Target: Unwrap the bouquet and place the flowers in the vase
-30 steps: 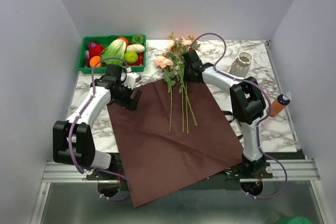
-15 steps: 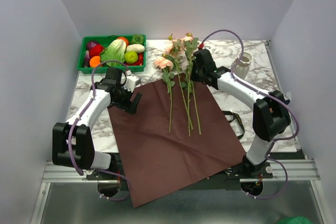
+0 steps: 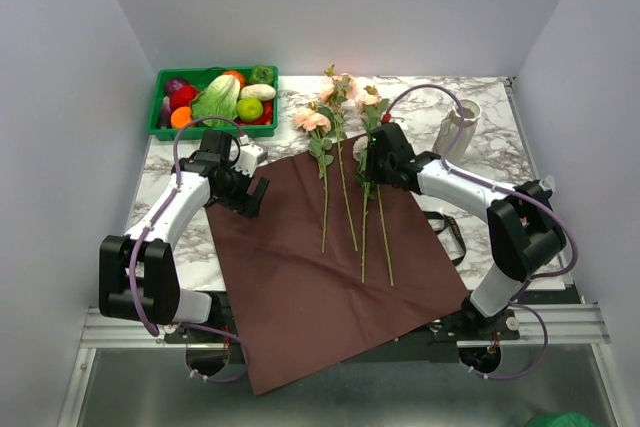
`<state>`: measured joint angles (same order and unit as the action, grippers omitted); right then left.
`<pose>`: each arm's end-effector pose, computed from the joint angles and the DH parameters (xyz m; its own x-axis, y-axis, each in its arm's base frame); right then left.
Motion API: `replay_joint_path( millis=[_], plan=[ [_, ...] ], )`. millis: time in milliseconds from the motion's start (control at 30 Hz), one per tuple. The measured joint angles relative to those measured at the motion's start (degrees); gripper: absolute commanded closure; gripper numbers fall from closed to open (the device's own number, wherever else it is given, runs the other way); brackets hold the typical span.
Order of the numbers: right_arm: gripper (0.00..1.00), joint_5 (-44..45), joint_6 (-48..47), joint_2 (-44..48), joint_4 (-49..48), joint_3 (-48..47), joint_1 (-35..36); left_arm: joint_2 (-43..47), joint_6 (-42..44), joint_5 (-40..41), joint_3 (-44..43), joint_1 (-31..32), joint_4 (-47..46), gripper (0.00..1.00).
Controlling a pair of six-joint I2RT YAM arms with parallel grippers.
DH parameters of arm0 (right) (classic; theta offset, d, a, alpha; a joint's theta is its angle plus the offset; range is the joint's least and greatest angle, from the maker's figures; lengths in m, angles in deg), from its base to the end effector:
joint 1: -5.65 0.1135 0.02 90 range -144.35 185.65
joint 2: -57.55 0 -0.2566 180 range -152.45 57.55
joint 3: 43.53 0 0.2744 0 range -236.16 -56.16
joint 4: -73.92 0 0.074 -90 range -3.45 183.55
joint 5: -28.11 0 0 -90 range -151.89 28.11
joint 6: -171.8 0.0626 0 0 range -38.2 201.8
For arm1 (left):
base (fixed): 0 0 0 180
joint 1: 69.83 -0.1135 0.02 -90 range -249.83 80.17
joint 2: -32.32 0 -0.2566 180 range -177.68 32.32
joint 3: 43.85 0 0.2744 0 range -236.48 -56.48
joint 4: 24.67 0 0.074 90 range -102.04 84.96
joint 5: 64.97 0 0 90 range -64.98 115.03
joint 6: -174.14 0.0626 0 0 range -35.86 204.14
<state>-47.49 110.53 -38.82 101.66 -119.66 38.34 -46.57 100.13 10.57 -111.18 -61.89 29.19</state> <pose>0.3417 0.2008 0.1736 -0.7324 0.0832 -0.6758 -0.0353 0.9865 0.1598 0.2904 -0.0563 0.1879 -0.8006 0.3810 -0.4624 0.4756 0.8735 -0.1037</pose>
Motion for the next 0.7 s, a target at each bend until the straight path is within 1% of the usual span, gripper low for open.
replay_joint_path(
  millis=[267,367,467,567,600,700],
  plan=[
    [0.44,2.2,0.4,-1.4,2.3,0.1,0.0,0.0,0.0,0.0,0.1,0.0,0.0,0.04],
    [0.46,2.9,0.4,-1.4,2.3,1.5,0.0,0.0,0.0,0.0,0.2,0.0,-0.1,0.05],
    [0.5,2.9,0.2,-1.4,2.6,3.0,0.0,0.0,0.0,0.0,0.3,0.0,-0.3,0.05],
    [0.58,2.9,-0.1,-1.4,2.6,3.1,0.0,0.0,0.0,0.1,0.3,0.0,-0.5,0.05],
    [0.63,3.0,-0.2,-1.5,2.6,3.1,0.0,0.0,0.0,0.1,0.3,0.0,-0.6,0.05],
    [0.69,3.2,-0.3,-1.9,2.6,3.1,0.0,0.0,0.0,0.2,0.3,0.0,-0.8,0.05]
  ],
)
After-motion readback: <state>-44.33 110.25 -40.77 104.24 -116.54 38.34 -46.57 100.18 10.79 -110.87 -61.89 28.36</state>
